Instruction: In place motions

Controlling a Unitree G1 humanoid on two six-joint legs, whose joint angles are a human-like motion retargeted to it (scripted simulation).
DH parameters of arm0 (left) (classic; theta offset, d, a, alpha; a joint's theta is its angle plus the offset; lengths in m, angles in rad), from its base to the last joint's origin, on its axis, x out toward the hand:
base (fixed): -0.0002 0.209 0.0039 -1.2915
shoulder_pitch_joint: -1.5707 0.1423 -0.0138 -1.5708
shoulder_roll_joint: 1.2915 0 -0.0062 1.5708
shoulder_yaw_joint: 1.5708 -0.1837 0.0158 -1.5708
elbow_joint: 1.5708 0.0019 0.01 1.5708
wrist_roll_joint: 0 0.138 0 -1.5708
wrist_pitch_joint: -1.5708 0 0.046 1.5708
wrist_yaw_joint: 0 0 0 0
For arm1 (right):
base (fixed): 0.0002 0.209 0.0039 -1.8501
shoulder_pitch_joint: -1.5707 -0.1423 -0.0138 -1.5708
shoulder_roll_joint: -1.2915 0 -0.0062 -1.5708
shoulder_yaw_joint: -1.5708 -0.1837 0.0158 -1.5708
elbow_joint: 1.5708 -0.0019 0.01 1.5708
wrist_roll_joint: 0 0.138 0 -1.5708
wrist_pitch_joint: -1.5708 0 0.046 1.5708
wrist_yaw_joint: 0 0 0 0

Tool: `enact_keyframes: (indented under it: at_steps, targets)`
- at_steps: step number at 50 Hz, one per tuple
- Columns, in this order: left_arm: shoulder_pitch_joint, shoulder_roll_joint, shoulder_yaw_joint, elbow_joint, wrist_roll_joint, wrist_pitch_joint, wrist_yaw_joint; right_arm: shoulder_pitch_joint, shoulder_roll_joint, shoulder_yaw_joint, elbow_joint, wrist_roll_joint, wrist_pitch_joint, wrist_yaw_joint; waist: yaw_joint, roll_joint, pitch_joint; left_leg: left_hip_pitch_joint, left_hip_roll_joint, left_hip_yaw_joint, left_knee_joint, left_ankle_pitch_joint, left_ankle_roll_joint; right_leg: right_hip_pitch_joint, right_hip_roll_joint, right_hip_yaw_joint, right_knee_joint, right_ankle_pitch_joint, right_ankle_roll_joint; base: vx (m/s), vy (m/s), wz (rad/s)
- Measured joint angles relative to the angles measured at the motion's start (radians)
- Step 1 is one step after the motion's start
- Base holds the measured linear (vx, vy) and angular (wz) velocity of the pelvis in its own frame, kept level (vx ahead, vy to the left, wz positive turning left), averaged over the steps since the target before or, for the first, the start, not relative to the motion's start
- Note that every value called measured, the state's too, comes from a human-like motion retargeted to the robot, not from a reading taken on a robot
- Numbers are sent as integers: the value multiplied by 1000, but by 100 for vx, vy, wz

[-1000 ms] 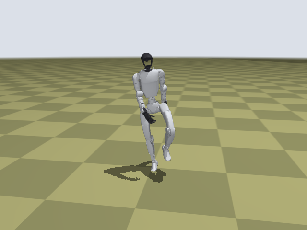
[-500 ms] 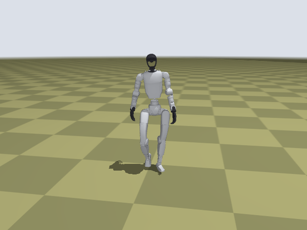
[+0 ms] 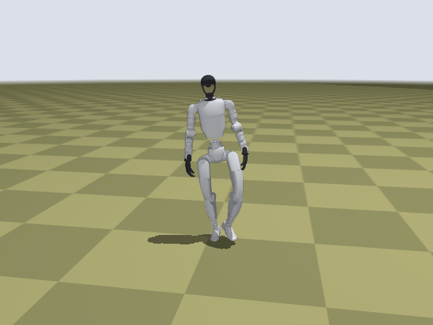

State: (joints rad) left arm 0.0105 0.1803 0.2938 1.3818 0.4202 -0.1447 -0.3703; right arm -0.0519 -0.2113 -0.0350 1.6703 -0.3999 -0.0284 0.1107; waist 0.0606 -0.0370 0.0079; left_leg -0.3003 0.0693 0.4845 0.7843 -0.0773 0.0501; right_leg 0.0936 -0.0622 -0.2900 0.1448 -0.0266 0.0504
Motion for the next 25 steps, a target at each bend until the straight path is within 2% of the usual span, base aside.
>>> enact_keyframes:
  at_steps: [1,2,3,4,5,7,8,10,13,15,19,22,23,25]
  targets:
    - [29,-23,35,23,14,10,43,-61,16,10,-27,2,-9,9,57,3,9,-115,43,-23,118,112,30,-30,15,54,-12,13,2,-42,-20,-122]
    - [53,-44,64,50,9,16,83,-124,33,17,-54,2,-19,19,87,31,22,-233,70,-91,235,163,49,-49,54,84,-27,29,1,-46,-20,-32]
    - [68,-60,83,83,-33,14,115,-193,54,20,-80,0,-30,30,61,108,44,-357,64,-247,352,95,45,-49,139,67,-44,51,-6,-49,-17,-74]
    - [81,-91,117,121,-90,22,133,-260,67,39,-105,5,-33,55,126,69,93,-404,90,-159,422,60,70,-60,97,138,-24,61,-6,-55,-16,-240]
    - [92,-130,158,162,-153,34,145,-327,74,65,-130,12,-33,87,237,-26,157,-412,133,50,468,43,109,-78,-9,254,14,65,-3,-64,-17,-319]
    - [72,-153,241,261,-228,48,149,-425,129,52,-218,33,-18,111,279,-47,227,-548,158,34,579,-9,68,-82,-9,298,5,81,-25,-63,-14,-158]
    - [85,-168,276,301,-263,49,140,-458,162,41,-273,44,-33,119,302,-65,252,-626,137,31,625,-44,47,-80,-30,318,0,85,-28,-39,-6,-80]
    - [140,-191,304,318,-305,66,102,-500,201,54,-372,101,-69,168,349,-92,266,-755,122,32,691,-89,30,-87,-58,354,-9,93,-30,-4,5,-81]
    - [264,-215,299,318,-270,76,79,-500,201,95,-500,159,-109,238,442,-114,209,-830,146,58,712,-97,19,-138,-84,381,-3,104,-37,36,24,-62]
    - [343,-209,270,318,-277,85,95,-473,200,119,-556,130,-151,243,450,-119,145,-828,146,50,723,-98,12,-157,-83,393,3,100,-37,39,27,21]
    - [359,-205,278,308,-300,87,129,-454,193,195,-602,52,-204,190,367,-131,97,-650,87,9,637,-93,-10,-135,-83,367,-37,102,-29,-4,2,53]
    - [315,-195,302,278,-308,69,154,-398,177,221,-596,5,-230,157,304,-112,76,-426,-9,-42,440,-98,-25,-102,-68,324,-49,83,-18,6,6,63]
    - [274,-185,312,281,-311,67,171,-357,162,209,-584,-32,-246,149,275,-82,93,-296,-67,-80,324,-100,-23,-55,-56,284,-42,60,-14,23,14,86]
    - [235,-169,308,276,-324,55,199,-258,139,176,-542,-90,-248,141,244,-52,74,-69,-170,-150,32,-74,-14,-17,-40,232,-25,25,-6,38,22,87]
